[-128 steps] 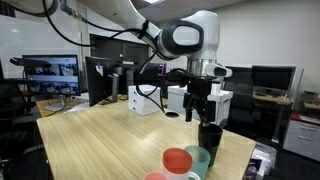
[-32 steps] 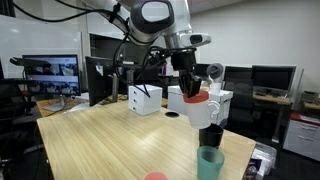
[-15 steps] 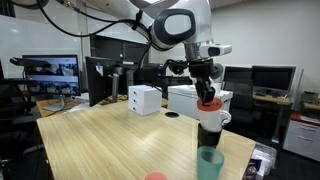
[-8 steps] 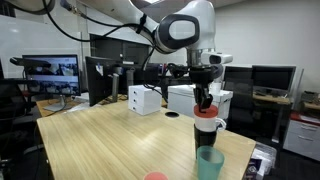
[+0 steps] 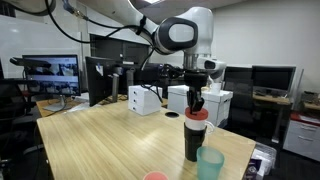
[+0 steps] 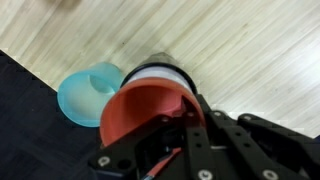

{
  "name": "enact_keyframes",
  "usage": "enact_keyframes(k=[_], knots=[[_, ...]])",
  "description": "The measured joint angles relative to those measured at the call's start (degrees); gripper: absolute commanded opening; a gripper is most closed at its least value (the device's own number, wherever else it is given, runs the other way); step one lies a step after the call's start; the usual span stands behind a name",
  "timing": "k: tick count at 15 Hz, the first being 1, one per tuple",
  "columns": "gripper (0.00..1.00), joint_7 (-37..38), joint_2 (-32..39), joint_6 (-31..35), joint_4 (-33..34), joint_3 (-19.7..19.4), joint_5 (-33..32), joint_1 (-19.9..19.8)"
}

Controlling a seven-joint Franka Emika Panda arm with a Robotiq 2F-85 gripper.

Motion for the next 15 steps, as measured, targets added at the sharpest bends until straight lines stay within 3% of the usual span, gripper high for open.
enact_keyframes(k=[8, 15], knots=[[0.05, -0.4, -0.3, -6.2, 0.7, 0.2, -0.3, 0.7], [0.05, -2.2, -1.6, -7.7, -1.1, 0.5, -2.1, 2.7]])
